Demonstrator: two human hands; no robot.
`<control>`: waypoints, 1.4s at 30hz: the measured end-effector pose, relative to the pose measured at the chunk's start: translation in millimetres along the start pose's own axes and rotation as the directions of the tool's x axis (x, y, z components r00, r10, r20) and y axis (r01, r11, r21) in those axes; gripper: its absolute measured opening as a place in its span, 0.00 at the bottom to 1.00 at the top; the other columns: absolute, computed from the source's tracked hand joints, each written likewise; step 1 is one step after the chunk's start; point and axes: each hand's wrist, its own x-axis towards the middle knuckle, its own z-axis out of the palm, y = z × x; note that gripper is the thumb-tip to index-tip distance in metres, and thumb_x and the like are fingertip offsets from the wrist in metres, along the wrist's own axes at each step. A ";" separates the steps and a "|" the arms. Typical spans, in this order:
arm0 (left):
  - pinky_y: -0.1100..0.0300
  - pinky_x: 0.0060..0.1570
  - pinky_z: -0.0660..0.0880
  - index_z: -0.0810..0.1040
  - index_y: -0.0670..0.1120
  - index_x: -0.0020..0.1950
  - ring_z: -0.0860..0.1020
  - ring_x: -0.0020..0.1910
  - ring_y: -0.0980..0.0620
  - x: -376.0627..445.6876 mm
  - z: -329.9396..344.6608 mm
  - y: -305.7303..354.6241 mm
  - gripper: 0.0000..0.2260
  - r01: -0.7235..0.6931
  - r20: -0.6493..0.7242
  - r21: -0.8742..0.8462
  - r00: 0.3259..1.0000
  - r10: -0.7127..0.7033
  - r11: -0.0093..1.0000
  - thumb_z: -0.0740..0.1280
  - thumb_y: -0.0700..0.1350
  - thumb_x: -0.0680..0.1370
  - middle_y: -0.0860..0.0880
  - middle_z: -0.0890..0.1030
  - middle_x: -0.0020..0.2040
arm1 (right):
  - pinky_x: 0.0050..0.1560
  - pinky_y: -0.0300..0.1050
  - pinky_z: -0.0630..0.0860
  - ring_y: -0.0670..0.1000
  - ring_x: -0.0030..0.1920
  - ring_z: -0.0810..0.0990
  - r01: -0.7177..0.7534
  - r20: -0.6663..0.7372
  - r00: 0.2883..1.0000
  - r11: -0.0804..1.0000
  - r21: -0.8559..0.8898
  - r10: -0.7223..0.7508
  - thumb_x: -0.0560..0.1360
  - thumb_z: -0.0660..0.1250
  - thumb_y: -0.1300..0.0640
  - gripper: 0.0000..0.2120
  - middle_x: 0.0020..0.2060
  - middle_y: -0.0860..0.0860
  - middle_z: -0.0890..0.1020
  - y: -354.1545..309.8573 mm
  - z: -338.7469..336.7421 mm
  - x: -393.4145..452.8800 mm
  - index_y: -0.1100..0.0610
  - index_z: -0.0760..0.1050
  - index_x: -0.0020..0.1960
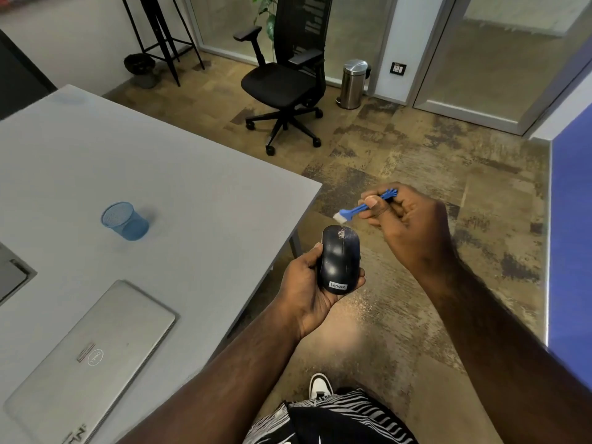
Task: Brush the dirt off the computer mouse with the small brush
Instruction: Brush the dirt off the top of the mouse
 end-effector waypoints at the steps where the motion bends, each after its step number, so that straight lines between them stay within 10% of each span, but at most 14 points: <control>1: 0.47 0.46 0.81 0.72 0.38 0.68 0.81 0.45 0.39 0.3 -0.3 0.8 0.21 -0.008 0.001 0.003 1.000 0.008 1.000 0.55 0.50 0.82 0.35 0.79 0.57 | 0.40 0.51 0.85 0.44 0.41 0.87 0.007 0.026 1.000 0.999 0.043 -0.008 0.79 0.67 0.51 0.08 0.41 0.44 0.87 -1.1 -0.7 -0.6 0.50 0.82 0.55; 19: 0.48 0.45 0.82 0.73 0.37 0.66 0.81 0.44 0.39 1.2 -0.9 0.6 0.22 -0.013 0.004 -0.006 1.000 0.013 1.000 0.54 0.51 0.82 0.35 0.81 0.52 | 0.38 0.38 0.83 0.40 0.39 0.87 0.024 0.105 0.994 0.998 0.050 -0.029 0.77 0.67 0.54 0.05 0.38 0.39 0.85 -5.3 -6.0 -1.9 0.49 0.81 0.51; 24: 0.48 0.44 0.82 0.71 0.37 0.68 0.81 0.44 0.38 0.1 -0.3 -1.4 0.22 -0.008 0.000 -0.013 1.000 0.008 1.000 0.54 0.51 0.83 0.35 0.80 0.55 | 0.41 0.52 0.85 0.45 0.40 0.87 -0.023 0.054 0.998 0.999 -0.044 0.025 0.79 0.68 0.57 0.06 0.39 0.48 0.86 -0.7 -6.4 3.2 0.56 0.82 0.52; 42: 0.47 0.49 0.80 0.71 0.38 0.69 0.80 0.46 0.38 -2.2 0.6 -2.2 0.21 0.000 0.007 0.012 1.000 0.000 1.000 0.54 0.50 0.82 0.34 0.78 0.58 | 0.39 0.45 0.85 0.43 0.38 0.87 -0.041 0.102 0.994 0.999 0.003 0.040 0.79 0.68 0.56 0.04 0.38 0.45 0.86 -3.7 -10.5 3.8 0.49 0.81 0.49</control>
